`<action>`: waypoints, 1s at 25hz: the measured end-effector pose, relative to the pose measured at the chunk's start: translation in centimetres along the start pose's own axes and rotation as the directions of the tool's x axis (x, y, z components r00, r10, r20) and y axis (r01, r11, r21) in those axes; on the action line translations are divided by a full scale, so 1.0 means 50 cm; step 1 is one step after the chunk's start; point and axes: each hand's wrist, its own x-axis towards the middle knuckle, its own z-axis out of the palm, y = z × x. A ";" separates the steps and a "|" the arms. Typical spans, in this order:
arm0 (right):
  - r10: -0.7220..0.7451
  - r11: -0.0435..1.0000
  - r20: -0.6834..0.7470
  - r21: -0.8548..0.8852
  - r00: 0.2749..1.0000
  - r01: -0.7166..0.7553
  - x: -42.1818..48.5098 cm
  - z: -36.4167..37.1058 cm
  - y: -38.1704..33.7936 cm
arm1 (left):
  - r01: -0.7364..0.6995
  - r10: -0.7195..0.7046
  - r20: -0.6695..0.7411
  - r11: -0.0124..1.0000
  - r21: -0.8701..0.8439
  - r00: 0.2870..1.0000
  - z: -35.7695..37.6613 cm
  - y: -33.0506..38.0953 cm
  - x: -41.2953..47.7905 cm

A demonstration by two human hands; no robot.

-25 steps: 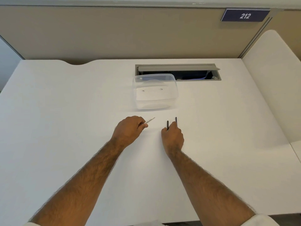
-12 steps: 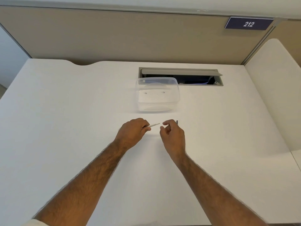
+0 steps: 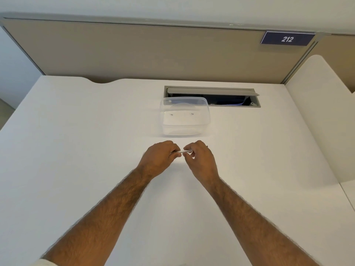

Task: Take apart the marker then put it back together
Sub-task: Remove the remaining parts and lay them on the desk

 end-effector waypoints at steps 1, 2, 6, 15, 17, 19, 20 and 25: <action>0.002 1.000 0.017 -0.007 1.000 -0.002 0.002 -0.003 0.001 | -0.041 0.041 -0.026 0.999 -0.003 0.999 -0.002 0.000 -0.003; 0.022 1.000 0.027 0.003 0.999 -0.022 0.005 -0.006 0.002 | -0.090 0.090 -0.086 0.996 0.012 0.992 -0.003 -0.002 -0.006; 0.298 0.900 0.022 0.326 0.954 -0.289 0.016 -0.027 0.007 | 0.063 -0.108 -0.505 0.992 -0.106 0.856 -0.004 0.007 -0.021; 0.269 0.749 0.299 0.533 0.916 -0.394 0.032 -0.037 -0.026 | 0.268 -0.588 0.108 0.193 -0.944 0.801 -0.049 0.014 0.029; 0.257 0.838 0.269 0.416 0.928 -0.353 0.048 -0.024 -0.032 | 0.270 -0.564 0.041 0.329 -0.905 0.825 -0.063 0.011 0.041; 0.191 0.906 0.189 0.344 0.963 -0.247 0.070 -0.010 -0.043 | 0.257 -0.501 -0.027 0.488 -0.834 0.865 -0.074 0.016 0.050; 0.145 0.928 0.156 0.322 0.977 -0.189 0.081 -0.004 -0.049 | 0.244 -0.459 -0.051 0.558 -0.793 0.887 -0.078 0.020 0.053; -0.036 0.998 0.133 0.065 0.991 0.028 0.125 0.031 -0.046 | 0.237 -0.333 -0.056 0.768 -0.595 0.941 -0.083 0.014 0.059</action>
